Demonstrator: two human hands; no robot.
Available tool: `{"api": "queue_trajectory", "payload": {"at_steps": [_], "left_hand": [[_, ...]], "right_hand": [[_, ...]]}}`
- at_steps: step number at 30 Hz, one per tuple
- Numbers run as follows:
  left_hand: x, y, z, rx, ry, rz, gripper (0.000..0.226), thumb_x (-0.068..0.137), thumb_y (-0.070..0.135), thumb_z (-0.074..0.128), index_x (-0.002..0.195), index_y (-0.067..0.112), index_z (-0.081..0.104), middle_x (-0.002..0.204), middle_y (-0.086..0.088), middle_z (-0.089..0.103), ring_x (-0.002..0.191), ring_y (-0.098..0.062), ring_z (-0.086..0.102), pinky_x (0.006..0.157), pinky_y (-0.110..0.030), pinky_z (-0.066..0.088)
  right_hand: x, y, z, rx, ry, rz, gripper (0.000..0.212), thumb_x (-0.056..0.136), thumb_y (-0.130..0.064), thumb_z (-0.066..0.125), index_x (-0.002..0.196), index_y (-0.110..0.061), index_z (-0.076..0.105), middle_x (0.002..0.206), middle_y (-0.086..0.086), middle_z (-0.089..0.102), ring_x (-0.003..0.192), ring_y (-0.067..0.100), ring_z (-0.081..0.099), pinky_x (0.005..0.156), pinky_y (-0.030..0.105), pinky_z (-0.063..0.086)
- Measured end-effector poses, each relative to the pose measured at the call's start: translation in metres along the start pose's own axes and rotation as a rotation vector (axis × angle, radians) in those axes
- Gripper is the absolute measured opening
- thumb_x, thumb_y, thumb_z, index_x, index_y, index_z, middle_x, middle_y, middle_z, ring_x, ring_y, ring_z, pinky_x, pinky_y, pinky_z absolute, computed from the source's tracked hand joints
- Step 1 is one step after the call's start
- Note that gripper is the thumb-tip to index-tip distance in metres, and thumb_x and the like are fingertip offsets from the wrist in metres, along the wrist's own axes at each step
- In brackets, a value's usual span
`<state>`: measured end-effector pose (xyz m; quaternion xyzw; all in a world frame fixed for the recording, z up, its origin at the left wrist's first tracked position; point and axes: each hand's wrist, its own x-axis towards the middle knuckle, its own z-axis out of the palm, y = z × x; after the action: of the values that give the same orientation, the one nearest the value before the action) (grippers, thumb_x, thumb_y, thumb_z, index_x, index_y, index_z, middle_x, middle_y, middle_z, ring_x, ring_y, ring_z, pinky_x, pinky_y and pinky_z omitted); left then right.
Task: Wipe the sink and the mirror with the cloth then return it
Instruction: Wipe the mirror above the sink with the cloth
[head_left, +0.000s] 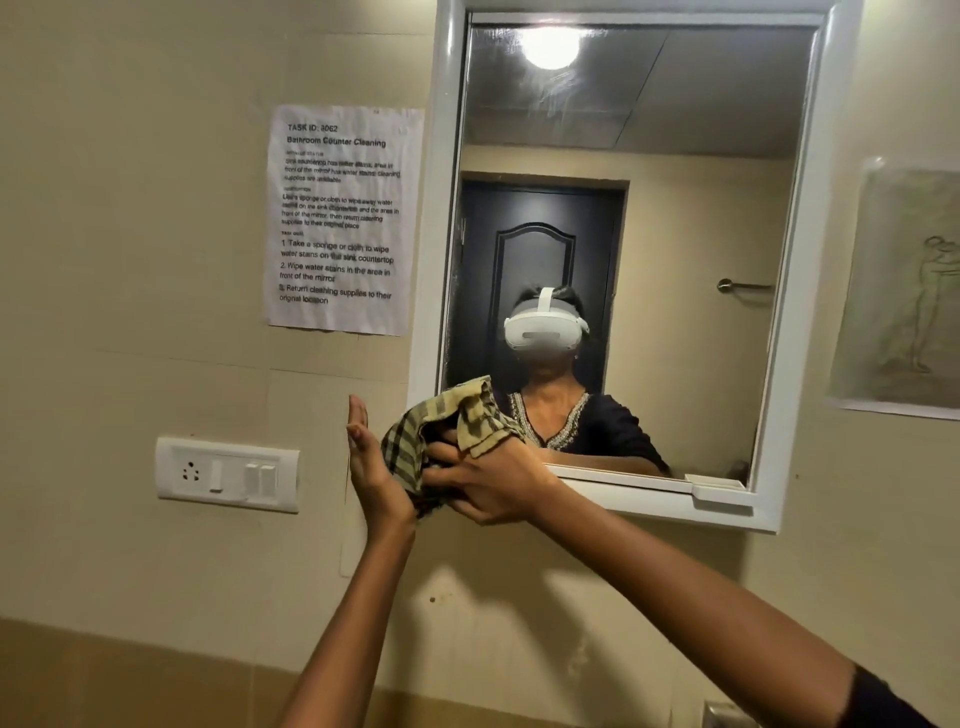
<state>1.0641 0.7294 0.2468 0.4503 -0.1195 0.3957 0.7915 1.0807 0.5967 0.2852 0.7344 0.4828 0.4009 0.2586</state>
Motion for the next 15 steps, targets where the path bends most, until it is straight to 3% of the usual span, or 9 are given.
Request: {"api": "queue_trajectory", "payload": {"at_steps": [3,6,8,10,11,12,14,15], "left_hand": [[0.003,0.007,0.008,0.049,-0.004,0.075,0.104,0.065,0.091,0.028,0.147,0.026,0.03,0.147,0.015,0.033,0.136,-0.001,0.031,0.108,-0.02,0.03],[0.003,0.017,0.017,0.104,-0.03,0.148,0.088,0.078,0.079,0.026,0.147,0.025,0.028,0.142,0.021,0.032,0.134,0.002,0.03,0.106,-0.008,0.028],[0.007,0.026,0.026,0.166,-0.043,0.178,0.082,0.083,0.073,0.023,0.148,0.024,0.027,0.133,0.03,0.034,0.125,0.016,0.032,0.099,0.002,0.025],[0.014,0.034,0.035,0.213,-0.045,0.217,0.096,0.073,0.085,0.02,0.148,0.024,0.026,0.115,0.042,0.034,0.107,0.035,0.029,0.1,-0.003,0.023],[0.018,0.039,0.04,0.225,-0.045,0.226,0.102,0.069,0.088,0.019,0.148,0.024,0.026,0.111,0.043,0.032,0.107,0.035,0.028,0.105,-0.009,0.022],[0.022,0.043,0.045,0.222,-0.041,0.234,0.107,0.065,0.092,0.018,0.148,0.024,0.025,0.115,0.041,0.033,0.116,0.029,0.03,0.11,-0.016,0.022],[0.027,0.051,0.055,0.205,-0.023,0.238,0.115,0.057,0.096,0.014,0.148,0.027,0.025,0.137,0.027,0.035,0.137,0.0,0.027,0.117,-0.028,0.019],[0.03,0.054,0.058,0.191,-0.019,0.238,0.117,0.054,0.097,0.013,0.147,0.027,0.025,0.147,0.016,0.033,0.139,-0.007,0.026,0.115,-0.024,0.019]], "right_hand": [[0.012,0.015,-0.005,0.057,0.07,0.059,0.034,0.088,-0.048,0.049,0.103,-0.019,0.058,0.107,0.005,0.059,0.103,0.029,0.054,0.088,0.044,0.042],[0.027,0.048,-0.023,-0.018,0.195,0.198,0.035,0.089,-0.05,0.047,0.098,-0.02,0.061,0.105,0.006,0.061,0.099,0.029,0.056,0.083,0.043,0.046],[0.041,0.076,-0.04,-0.09,0.25,0.279,0.037,0.089,-0.052,0.046,0.099,-0.021,0.062,0.109,0.006,0.062,0.101,0.03,0.057,0.082,0.042,0.047],[0.056,0.104,-0.058,-0.137,0.276,0.348,0.041,0.09,-0.053,0.04,0.106,-0.022,0.062,0.116,0.008,0.06,0.104,0.03,0.056,0.084,0.042,0.046],[0.064,0.117,-0.068,-0.148,0.291,0.388,0.044,0.091,-0.053,0.037,0.11,-0.022,0.06,0.119,0.009,0.059,0.107,0.031,0.055,0.086,0.042,0.045],[0.071,0.129,-0.077,-0.149,0.309,0.432,0.045,0.091,-0.053,0.036,0.114,-0.022,0.059,0.123,0.01,0.058,0.111,0.031,0.053,0.088,0.043,0.043],[0.084,0.15,-0.092,-0.153,0.315,0.527,0.046,0.093,-0.052,0.035,0.121,-0.022,0.056,0.132,0.009,0.053,0.122,0.031,0.047,0.095,0.044,0.037],[0.089,0.156,-0.096,-0.168,0.306,0.562,0.046,0.094,-0.051,0.034,0.125,-0.023,0.054,0.136,0.008,0.05,0.128,0.029,0.042,0.1,0.043,0.033]]}}
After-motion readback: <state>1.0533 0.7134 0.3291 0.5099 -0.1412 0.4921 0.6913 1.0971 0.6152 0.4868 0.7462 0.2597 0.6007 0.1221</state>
